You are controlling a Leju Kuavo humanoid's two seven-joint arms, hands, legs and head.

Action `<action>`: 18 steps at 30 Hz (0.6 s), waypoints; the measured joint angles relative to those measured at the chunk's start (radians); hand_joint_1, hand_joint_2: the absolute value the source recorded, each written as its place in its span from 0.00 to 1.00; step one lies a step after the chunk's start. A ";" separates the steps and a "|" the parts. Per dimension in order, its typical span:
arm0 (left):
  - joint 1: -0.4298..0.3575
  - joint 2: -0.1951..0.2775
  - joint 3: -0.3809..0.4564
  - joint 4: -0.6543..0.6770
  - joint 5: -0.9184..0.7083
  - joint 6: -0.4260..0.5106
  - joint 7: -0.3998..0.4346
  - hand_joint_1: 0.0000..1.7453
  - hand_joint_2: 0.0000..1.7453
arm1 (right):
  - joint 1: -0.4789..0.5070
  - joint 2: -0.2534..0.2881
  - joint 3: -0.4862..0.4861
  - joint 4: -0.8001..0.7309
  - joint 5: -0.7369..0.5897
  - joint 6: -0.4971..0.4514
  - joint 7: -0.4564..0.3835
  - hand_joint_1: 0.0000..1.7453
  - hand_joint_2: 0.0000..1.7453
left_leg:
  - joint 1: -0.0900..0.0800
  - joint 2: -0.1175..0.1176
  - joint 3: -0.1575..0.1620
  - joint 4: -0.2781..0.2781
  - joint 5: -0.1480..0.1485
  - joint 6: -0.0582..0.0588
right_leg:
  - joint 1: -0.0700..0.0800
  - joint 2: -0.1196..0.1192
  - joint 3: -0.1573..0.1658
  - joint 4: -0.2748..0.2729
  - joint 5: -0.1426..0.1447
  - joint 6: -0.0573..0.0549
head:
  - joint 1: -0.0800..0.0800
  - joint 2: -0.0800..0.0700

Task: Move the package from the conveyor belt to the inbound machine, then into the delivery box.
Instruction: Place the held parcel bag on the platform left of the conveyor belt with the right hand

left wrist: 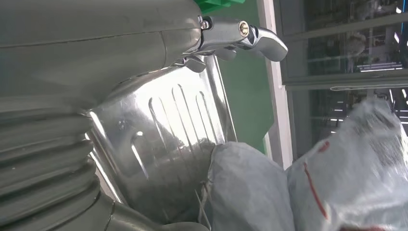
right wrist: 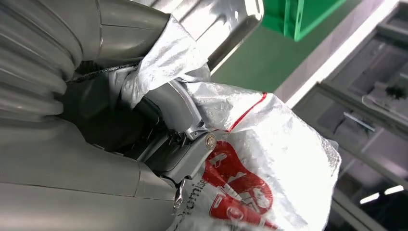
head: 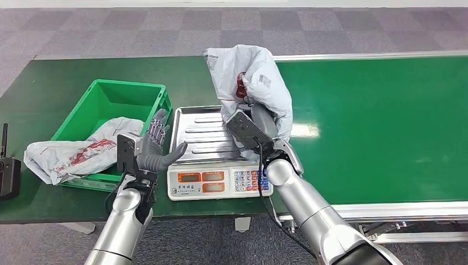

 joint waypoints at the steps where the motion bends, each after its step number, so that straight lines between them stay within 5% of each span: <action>1: 0.001 0.000 0.003 -0.002 0.000 -0.001 0.001 0.00 1.00 | 0.000 -0.009 -0.003 -0.010 -0.001 -0.005 0.006 1.00 1.00 | 0.000 0.000 0.000 0.000 0.000 0.000 | 0.000 0.000 0.000 0.000 0.000 0.000 | 0.000 0.000; 18: 0.041 0.017 0.035 -0.041 0.019 -0.025 0.001 0.00 1.00 | 0.065 -0.170 -0.185 -0.213 0.001 0.001 0.019 1.00 1.00 | -0.001 -0.002 -0.001 0.000 0.000 0.001 | -0.001 -0.002 0.000 0.000 0.000 0.001 | 0.000 0.000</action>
